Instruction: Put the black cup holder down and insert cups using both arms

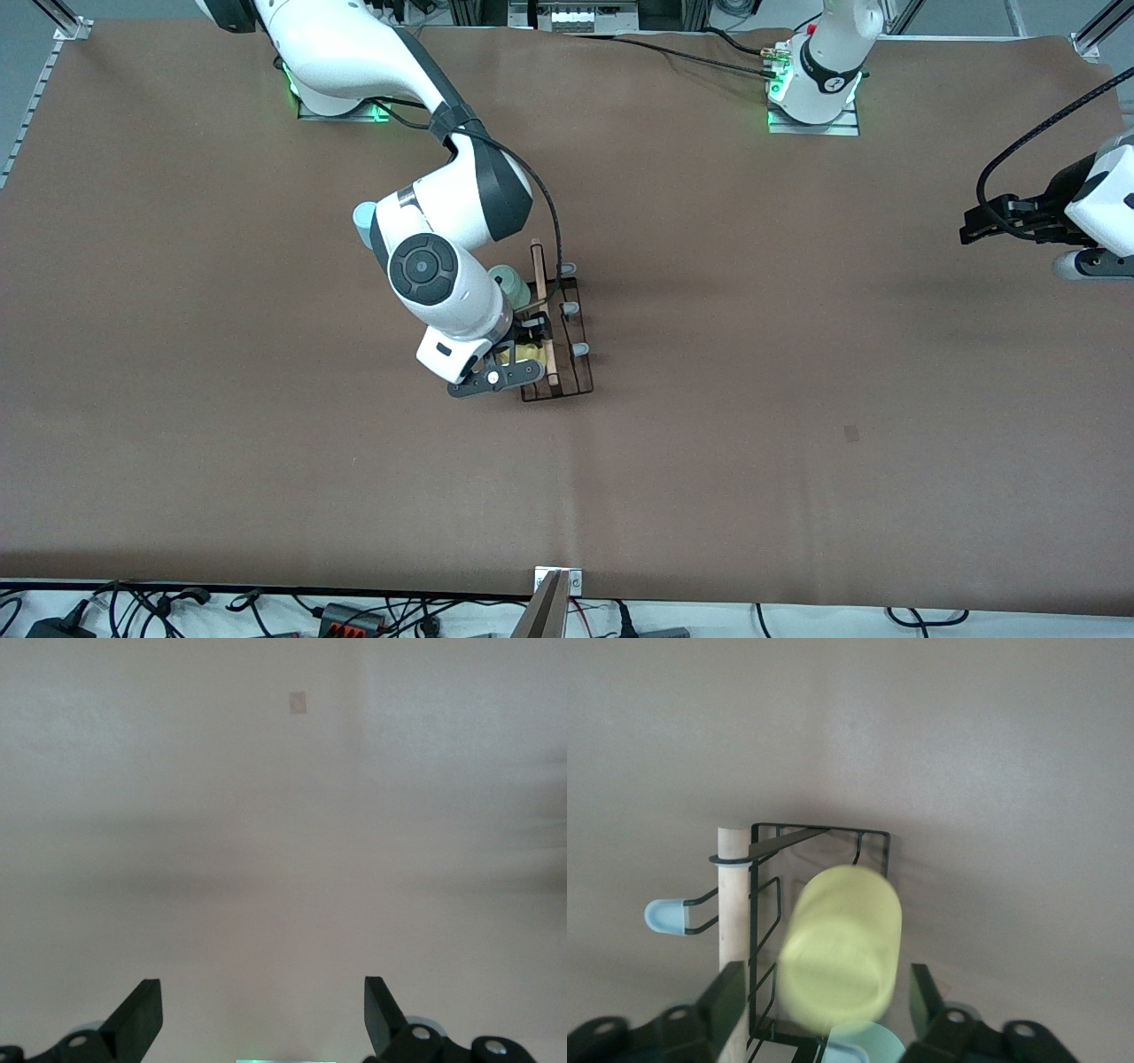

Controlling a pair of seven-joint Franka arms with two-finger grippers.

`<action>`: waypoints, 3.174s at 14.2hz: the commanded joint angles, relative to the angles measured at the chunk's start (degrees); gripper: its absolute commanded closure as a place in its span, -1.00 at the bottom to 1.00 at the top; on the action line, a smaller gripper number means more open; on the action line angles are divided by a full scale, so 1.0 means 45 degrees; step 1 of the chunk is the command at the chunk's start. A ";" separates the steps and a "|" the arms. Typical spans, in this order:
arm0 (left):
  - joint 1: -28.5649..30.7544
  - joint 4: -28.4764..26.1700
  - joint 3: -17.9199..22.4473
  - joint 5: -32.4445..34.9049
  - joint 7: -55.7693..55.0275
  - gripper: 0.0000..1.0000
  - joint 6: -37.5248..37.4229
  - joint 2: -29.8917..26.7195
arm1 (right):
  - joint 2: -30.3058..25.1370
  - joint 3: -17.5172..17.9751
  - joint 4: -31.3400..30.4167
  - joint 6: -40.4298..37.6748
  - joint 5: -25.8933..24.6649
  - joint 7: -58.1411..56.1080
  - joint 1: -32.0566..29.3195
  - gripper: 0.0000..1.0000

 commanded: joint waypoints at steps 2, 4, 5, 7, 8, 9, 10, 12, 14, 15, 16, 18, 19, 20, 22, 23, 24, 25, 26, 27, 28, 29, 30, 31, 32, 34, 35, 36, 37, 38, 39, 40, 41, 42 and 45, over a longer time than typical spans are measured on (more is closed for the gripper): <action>0.0096 0.0020 -0.0075 -0.0239 0.0126 -1.00 0.0024 -0.0015 | -0.0438 -0.0196 0.0078 -0.0653 0.0107 0.0105 -0.0230 -1.00; 0.0096 0.0020 -0.0075 -0.0239 0.0126 -1.00 0.0024 -0.0015 | -0.0790 -0.0742 0.0079 -0.1645 0.0088 0.0066 -0.0503 -1.00; 0.0096 0.0020 -0.0075 -0.0239 0.0126 -1.00 0.0024 -0.0015 | -0.1101 -0.1189 0.0079 -0.2424 0.0087 -0.0070 -0.0562 -1.00; 0.0096 0.0020 -0.0075 -0.0239 0.0126 -1.00 0.0024 -0.0015 | -0.1804 -0.2145 0.0079 -0.3696 -0.0009 -0.0033 -0.0583 -1.00; 0.0096 0.0020 -0.0075 -0.0239 0.0126 -1.00 0.0044 -0.0015 | -0.2001 -0.2789 0.0079 -0.3992 -0.0281 -0.0013 -0.0486 -1.00; 0.0096 0.0039 -0.0075 -0.0239 0.0126 -1.00 0.0024 -0.0015 | -0.2196 -0.3240 0.0079 -0.3995 -0.0419 -0.0051 -0.0485 -1.00; 0.0096 0.0039 -0.0075 -0.0239 0.0126 -1.00 0.0024 -0.0015 | -0.2333 -0.3573 0.0079 -0.4033 -0.0440 -0.0071 -0.0582 -1.00; 0.0096 0.0020 -0.0075 -0.0239 0.0126 -1.00 0.0024 -0.0015 | -0.2664 -0.4373 0.0079 -0.4247 -0.0653 -0.0245 -0.0563 -1.00; 0.0096 0.0020 -0.0075 -0.0239 0.0126 -1.00 0.0024 -0.0015 | -0.2920 -0.4630 0.0079 -0.4268 -0.0674 -0.1160 -0.0640 -1.00; 0.0096 0.0020 -0.0075 -0.0239 0.0126 -1.00 0.0024 -0.0015 | -0.2940 -0.4786 0.0079 -0.4288 -0.0655 -0.1436 -0.0873 -1.00; 0.0096 0.0020 -0.0075 -0.0239 0.0145 -1.00 0.0024 -0.0015 | -0.2940 -0.4826 0.0079 -0.4268 -0.0655 -0.1496 -0.0991 -1.00; 0.0096 0.0020 -0.0075 -0.0239 0.0126 -1.00 0.0024 -0.0015 | -0.3172 -0.4750 0.0079 -0.4171 -0.0597 -0.1516 -0.1517 -1.00; 0.0096 0.0039 -0.0075 -0.0239 0.0126 -1.00 0.0024 -0.0015 | -0.3348 -0.4439 0.0001 -0.3997 -0.0596 -0.1478 -0.1984 -1.00; 0.0096 0.0039 -0.0075 -0.0239 0.0126 -1.00 0.0044 -0.0015 | -0.3737 -0.3663 -0.0038 -0.3956 -0.0674 -0.1439 -0.2781 -1.00; 0.0096 0.0039 -0.0075 -0.0239 0.0126 -1.00 0.0044 -0.0015 | -0.4809 -0.0875 -0.0698 -0.3743 -0.1857 -0.1400 -0.5181 -1.00; 0.0096 0.0020 -0.0075 -0.0239 0.0126 -1.00 0.0044 -0.0015 | -0.5627 0.0666 -0.1495 -0.3219 -0.3103 -0.1438 -0.6333 -1.00; 0.0096 0.0039 -0.0075 -0.0239 0.0126 -1.00 0.0044 -0.0015 | -0.6215 0.1841 -0.2180 -0.2846 -0.3850 -0.1496 -0.7504 -1.00; 0.0096 0.0020 -0.0075 -0.0239 0.0145 -1.00 0.0044 -0.0015 | -0.6627 0.2414 -0.2632 -0.2842 -0.3935 -0.1555 -0.8386 -1.00; 0.0096 0.0020 -0.0075 -0.0239 0.0146 -1.00 0.0024 -0.0015 | -0.6883 0.2497 -0.2946 -0.2900 -0.3917 -0.1788 -0.8704 -1.00; 0.0096 0.0020 -0.0075 -0.0239 0.0126 -1.00 0.0024 -0.0015 | -0.6982 0.2478 -0.3026 -0.2940 -0.3936 -0.2293 -0.8843 -1.00; 0.0096 0.0020 -0.0075 -0.0239 0.0126 -1.00 0.0024 -0.0015 | -0.7041 0.2401 -0.3008 -0.3133 -0.3975 -0.2800 -0.8902 -1.00; 0.0096 0.0020 -0.0075 -0.0239 0.0126 -1.00 0.0044 -0.0015 | -0.7158 0.2342 -0.2988 -0.3522 -0.3994 -0.2980 -0.8980 -1.00; 0.0096 0.0039 -0.0075 -0.0239 0.0145 -1.00 0.0044 -0.0015 | -0.7313 0.2341 -0.2988 -0.4106 -0.4091 -0.2962 -0.9020 -1.00; 0.0096 0.0039 -0.0075 -0.0239 0.0126 -1.00 0.0044 -0.0015 | -0.7508 0.2341 -0.3046 -0.4653 -0.4092 -0.2981 -0.9117 -1.00; 0.0096 0.0020 -0.0075 -0.0239 0.0126 -1.00 0.0024 -0.0015 | -0.7762 0.2322 -0.3337 -0.4755 -0.4092 -0.2981 -0.9156 -1.00; 0.0096 0.0020 -0.0075 -0.0239 0.0126 -1.00 0.0044 -0.0015 | -0.8677 0.2341 -0.4912 -0.4078 -0.4092 -0.2981 -0.9273 -1.00; 0.0096 0.0020 -0.0075 -0.0239 0.0126 -1.00 0.0024 -0.0015 | -0.9301 0.2341 -0.6043 -0.3377 -0.4092 -0.2981 -0.9274 -1.00; 0.0096 0.0020 -0.0075 -0.0239 0.0126 -1.00 0.0024 -0.0015 | -1.0003 0.2341 -0.7156 -0.2577 -0.4092 -0.2981 -0.9274 -1.00; 0.0096 0.0020 -0.0075 -0.0239 0.0126 -1.00 0.0024 -0.0015 | -1.0474 0.2341 -0.7844 -0.2279 -0.4092 -0.3001 -0.9274 -1.00; 0.0096 0.0039 -0.0075 -0.0239 0.0126 -1.00 0.0024 -0.0015 | -1.0711 0.2341 -0.8083 -0.2315 -0.4092 -0.2982 -0.9274 -1.00; 0.0096 0.0039 -0.0075 -0.0239 0.0145 -1.00 0.0024 0.0004 | -1.0829 0.2399 -0.8086 -0.2354 -0.4092 -0.3001 -0.9216 -1.00; 0.0096 0.0039 -0.0075 -0.0239 0.0146 -1.00 0.0024 -0.0015 | -1.0850 0.2419 -0.8028 -0.2393 -0.4092 -0.3001 -0.9215 -1.00; 0.0096 0.0039 -0.0075 -0.0239 0.0126 -1.00 0.0024 -0.0015 | -1.0850 0.2439 -0.8008 -0.2393 -0.4073 -0.3040 -0.9215 -1.00; 0.0096 0.0020 -0.0075 -0.0239 0.0126 -1.00 0.0024 -0.0015 | -1.0870 0.2439 -0.8007 -0.2413 -0.4073 -0.3233 -0.9215 -1.00; 0.0096 0.0020 -0.0075 -0.0239 0.0126 -1.00 0.0024 -0.0015 | -1.0870 0.2420 -0.7969 -0.2373 -0.4092 -0.3529 -0.9215 -1.00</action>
